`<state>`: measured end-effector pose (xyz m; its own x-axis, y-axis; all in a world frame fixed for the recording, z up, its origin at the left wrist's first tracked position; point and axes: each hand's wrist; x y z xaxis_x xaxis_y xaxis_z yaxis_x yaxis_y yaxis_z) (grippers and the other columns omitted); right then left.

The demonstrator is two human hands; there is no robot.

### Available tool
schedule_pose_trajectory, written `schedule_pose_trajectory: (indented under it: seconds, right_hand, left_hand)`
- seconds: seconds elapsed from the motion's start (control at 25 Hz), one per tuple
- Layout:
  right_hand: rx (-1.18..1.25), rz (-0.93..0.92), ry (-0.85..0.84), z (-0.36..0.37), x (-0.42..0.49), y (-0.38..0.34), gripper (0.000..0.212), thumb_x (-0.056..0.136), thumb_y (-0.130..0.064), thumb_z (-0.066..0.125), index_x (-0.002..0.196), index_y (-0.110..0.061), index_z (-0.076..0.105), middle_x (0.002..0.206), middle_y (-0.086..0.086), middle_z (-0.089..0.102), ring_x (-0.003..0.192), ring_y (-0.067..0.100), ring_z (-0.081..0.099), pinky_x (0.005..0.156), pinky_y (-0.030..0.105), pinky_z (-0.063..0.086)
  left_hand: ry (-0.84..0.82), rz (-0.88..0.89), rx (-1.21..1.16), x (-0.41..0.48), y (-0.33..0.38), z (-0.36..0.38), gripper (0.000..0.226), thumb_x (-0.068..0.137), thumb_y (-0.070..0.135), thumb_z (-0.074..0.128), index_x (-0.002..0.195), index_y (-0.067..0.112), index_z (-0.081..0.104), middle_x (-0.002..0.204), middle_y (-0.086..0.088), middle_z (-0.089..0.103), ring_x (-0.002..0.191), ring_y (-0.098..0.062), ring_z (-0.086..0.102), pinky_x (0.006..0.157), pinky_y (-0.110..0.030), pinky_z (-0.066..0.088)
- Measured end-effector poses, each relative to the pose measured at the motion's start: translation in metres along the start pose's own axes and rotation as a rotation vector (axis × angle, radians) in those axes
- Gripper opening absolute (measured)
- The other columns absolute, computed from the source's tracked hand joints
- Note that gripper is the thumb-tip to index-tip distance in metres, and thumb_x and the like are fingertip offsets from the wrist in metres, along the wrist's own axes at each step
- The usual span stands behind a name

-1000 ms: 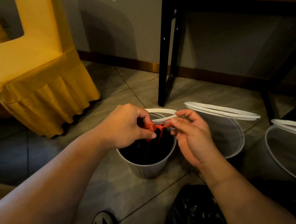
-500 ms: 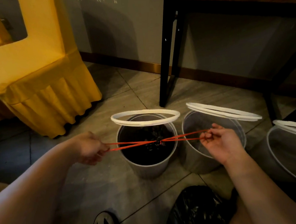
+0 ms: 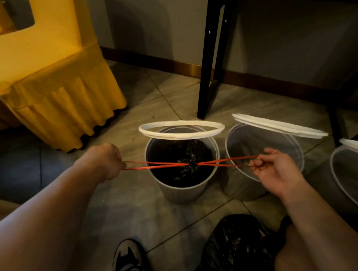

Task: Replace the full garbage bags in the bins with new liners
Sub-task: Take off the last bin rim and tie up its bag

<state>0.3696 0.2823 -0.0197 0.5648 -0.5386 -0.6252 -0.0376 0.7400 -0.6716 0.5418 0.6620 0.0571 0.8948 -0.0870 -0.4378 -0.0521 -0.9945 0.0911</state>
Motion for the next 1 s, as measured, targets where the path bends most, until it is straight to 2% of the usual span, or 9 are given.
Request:
schedule_pose_trajectory:
  seconds: [0.12,0.2,0.28,0.4,0.56,0.68,0.8,0.88,1.0]
  right_hand:
    - [-0.231,-0.032,0.018,0.010,-0.016,0.019,0.025,0.095,0.007,0.046,0.095,-0.013,0.060,0.059,0.004,0.049,0.048,0.013,0.046,0.053,0.033,0.051]
    - [-0.423,0.042,-0.012,0.016,-0.031,0.044,0.018,0.098,-0.005,0.053,0.084,-0.015,0.059,0.053,-0.001,0.044,0.040,0.010,0.041,0.039,0.023,0.040]
    - [-0.579,0.148,-0.042,0.021,-0.045,0.067,0.019,0.102,-0.020,0.057,0.083,-0.019,0.059,0.056,-0.003,0.044,0.039,0.009,0.040,0.033,0.018,0.026]
    - [-0.642,0.191,-0.098,0.027,-0.058,0.091,0.014,0.102,-0.022,0.057,0.095,-0.019,0.068,0.062,-0.001,0.056,0.052,0.013,0.059,0.035,0.014,0.017]
    - [-0.482,0.197,-0.206,0.030,-0.062,0.099,0.009,0.100,-0.012,0.062,0.097,-0.009,0.069,0.078,0.008,0.070,0.064,0.020,0.072,0.034,0.018,0.029]
    - [-0.472,0.147,-0.060,0.027,-0.055,0.113,0.015,0.099,-0.019,0.067,0.108,-0.007,0.064,0.075,0.008,0.067,0.060,0.021,0.067,0.048,0.028,0.052]
    - [-0.552,0.257,-0.116,0.034,-0.048,0.136,0.033,0.099,-0.036,0.070,0.120,-0.012,0.060,0.090,0.018,0.074,0.068,0.029,0.073,0.064,0.043,0.063]
    - [-0.499,0.293,-0.160,0.045,-0.041,0.149,0.030,0.102,-0.026,0.063,0.125,-0.007,0.061,0.098,0.025,0.074,0.083,0.039,0.072,0.081,0.055,0.061]
    - [-0.388,0.270,-0.119,0.059,-0.025,0.156,0.030,0.106,-0.013,0.052,0.132,0.001,0.057,0.098,0.026,0.070,0.081,0.040,0.070,0.072,0.053,0.061]
  left_hand:
    - [-0.051,0.243,0.011,0.001,0.013,-0.002,0.033,0.091,0.010,0.058,0.116,0.029,0.068,0.121,-0.004,0.071,0.108,-0.024,0.067,0.087,-0.034,0.057]
    - [-0.240,0.363,-0.180,-0.006,0.033,0.006,0.054,0.090,0.000,0.056,0.137,0.027,0.061,0.126,-0.005,0.068,0.108,-0.020,0.067,0.086,-0.025,0.056]
    - [-0.390,0.426,-0.190,-0.016,0.061,0.020,0.075,0.087,0.016,0.072,0.153,0.035,0.043,0.136,-0.004,0.064,0.114,-0.019,0.065,0.094,-0.024,0.054]
    - [-0.247,0.514,0.041,-0.022,0.093,0.050,0.107,0.075,0.061,0.080,0.161,0.045,0.018,0.151,-0.008,0.052,0.136,-0.029,0.052,0.110,-0.037,0.046]
    - [-0.044,0.623,0.119,-0.022,0.111,0.063,0.049,0.093,0.045,0.064,0.141,0.040,0.052,0.134,-0.006,0.061,0.125,-0.030,0.058,0.100,-0.045,0.053]
    - [-0.019,0.672,-0.004,-0.019,0.111,0.056,0.011,0.098,0.027,0.059,0.107,0.024,0.066,0.115,-0.011,0.066,0.115,-0.031,0.061,0.093,-0.034,0.049]
    - [-0.126,0.673,-0.030,-0.017,0.104,0.042,0.004,0.098,0.027,0.060,0.096,0.026,0.063,0.108,-0.003,0.067,0.108,-0.025,0.063,0.084,-0.029,0.046]
    - [-0.179,0.671,-0.025,-0.014,0.103,0.030,0.014,0.098,0.028,0.060,0.086,0.033,0.058,0.103,0.005,0.065,0.104,-0.019,0.063,0.080,-0.028,0.043]
    - [-0.198,0.699,0.022,-0.019,0.108,0.010,0.015,0.101,0.032,0.055,0.086,0.036,0.053,0.105,0.009,0.058,0.105,-0.016,0.057,0.082,-0.028,0.040]
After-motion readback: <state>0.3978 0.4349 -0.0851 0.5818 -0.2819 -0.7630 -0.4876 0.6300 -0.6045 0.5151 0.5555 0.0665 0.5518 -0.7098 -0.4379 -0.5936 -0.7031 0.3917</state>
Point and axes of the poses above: each hand's wrist, its own x-axis towards the middle knuckle, its own z-axis out of the palm, y = z × x
